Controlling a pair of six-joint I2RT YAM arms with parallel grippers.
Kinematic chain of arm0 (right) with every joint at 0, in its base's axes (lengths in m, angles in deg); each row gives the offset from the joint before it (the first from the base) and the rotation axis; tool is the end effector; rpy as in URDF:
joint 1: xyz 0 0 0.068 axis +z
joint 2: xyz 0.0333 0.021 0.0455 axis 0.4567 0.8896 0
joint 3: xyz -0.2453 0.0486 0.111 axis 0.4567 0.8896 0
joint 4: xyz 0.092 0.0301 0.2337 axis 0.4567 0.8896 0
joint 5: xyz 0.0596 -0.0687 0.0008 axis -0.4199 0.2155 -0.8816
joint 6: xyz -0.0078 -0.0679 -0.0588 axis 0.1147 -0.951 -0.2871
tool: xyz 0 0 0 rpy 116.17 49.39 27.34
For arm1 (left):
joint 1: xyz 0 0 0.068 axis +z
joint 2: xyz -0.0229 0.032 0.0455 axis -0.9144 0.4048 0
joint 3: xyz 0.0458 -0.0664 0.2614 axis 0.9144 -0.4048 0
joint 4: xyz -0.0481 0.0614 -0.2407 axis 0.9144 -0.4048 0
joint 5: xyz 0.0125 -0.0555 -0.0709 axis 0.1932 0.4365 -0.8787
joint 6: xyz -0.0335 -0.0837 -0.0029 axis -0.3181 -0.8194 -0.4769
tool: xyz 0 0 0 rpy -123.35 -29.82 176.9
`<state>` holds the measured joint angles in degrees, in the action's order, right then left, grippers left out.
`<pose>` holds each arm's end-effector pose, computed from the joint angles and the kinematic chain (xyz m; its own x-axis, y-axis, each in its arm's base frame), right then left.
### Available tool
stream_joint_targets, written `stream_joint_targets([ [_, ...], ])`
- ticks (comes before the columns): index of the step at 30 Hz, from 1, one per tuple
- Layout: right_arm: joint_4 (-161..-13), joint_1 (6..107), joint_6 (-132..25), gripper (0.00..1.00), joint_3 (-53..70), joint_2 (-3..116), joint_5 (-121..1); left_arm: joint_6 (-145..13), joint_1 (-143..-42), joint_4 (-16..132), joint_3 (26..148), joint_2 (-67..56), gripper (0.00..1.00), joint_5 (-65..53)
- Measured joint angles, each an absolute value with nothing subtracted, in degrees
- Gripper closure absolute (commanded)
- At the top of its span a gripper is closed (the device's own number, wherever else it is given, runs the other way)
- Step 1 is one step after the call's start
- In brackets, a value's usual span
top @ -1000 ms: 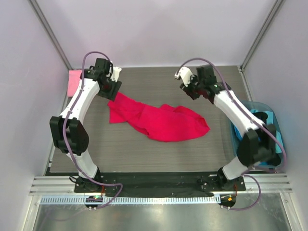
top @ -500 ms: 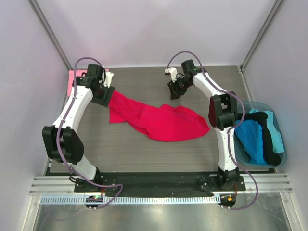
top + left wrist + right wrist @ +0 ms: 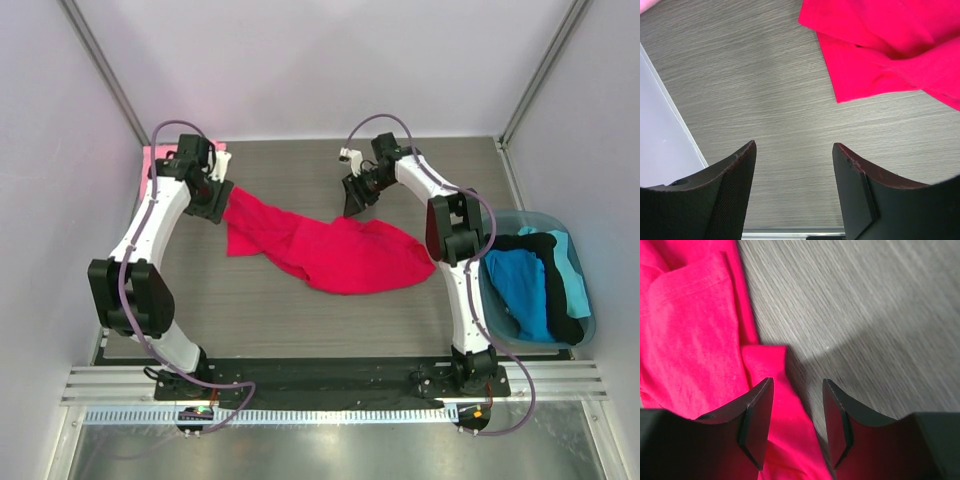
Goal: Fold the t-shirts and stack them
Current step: Flatten the tshirt out
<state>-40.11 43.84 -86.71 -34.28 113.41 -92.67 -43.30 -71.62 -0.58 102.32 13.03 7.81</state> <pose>0.4760 0.1967 0.1422 -0.5910 -0.5282 -0.6097 -0.8006 0.4768 0.3630 0.3487 -0.0257 0.2742 -0.8591 0.2731 -0.4329 0.2195 0.9606 0.1704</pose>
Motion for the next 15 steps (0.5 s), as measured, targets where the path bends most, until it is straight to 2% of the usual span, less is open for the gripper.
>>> stream_joint_targets([
  [8, -40.0, 43.9, -84.2, 0.48, -34.6, 115.5, -95.3, -43.2, -71.6, -0.6, 102.5, 15.2, 0.36, 8.1],
  [15, -40.0, 44.3, -82.4, 0.65, -34.8, 116.4, -97.3, -43.1, -71.6, -0.6, 102.7, 15.5, 0.36, 8.8],
])
